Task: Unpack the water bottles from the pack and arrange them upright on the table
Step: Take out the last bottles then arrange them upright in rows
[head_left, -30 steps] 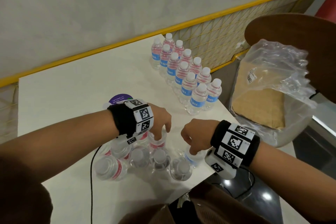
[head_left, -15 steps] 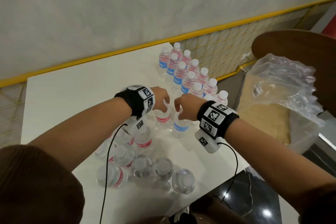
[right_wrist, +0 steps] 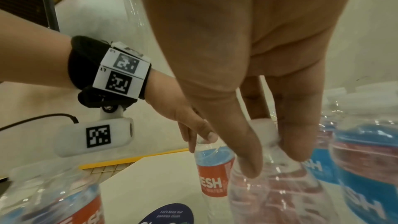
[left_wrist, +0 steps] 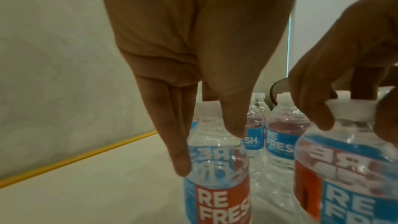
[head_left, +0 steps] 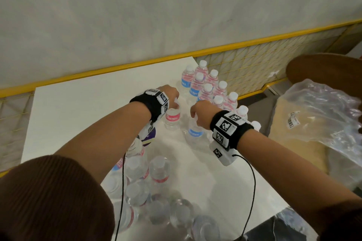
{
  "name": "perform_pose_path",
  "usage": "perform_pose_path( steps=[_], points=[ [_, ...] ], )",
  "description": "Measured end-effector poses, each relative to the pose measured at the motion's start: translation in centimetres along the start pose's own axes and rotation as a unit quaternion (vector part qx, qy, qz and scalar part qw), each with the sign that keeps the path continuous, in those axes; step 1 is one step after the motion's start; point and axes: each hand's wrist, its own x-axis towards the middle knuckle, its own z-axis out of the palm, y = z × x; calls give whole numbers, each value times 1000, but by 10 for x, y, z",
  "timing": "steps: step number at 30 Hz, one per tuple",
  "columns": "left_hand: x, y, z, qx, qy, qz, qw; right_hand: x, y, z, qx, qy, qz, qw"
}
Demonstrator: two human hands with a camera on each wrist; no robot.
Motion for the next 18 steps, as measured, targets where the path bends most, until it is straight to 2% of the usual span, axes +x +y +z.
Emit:
perform_pose_path(
  steps=[4,6,11,18],
  points=[
    [11,-5,-10,24,30,-32,999,23,-1,-11,-5,15,11,1000],
    [17,-8,-12,12,32,-23,999,34,0,-16,4,23,27,999],
    [26,-14,-21,-27,-32,34,999,54,2,-31,-5,2,31,1000],
    [48,-29,-24,-34,54,3,998,77,8,-37,9,-13,66,998]
  ],
)
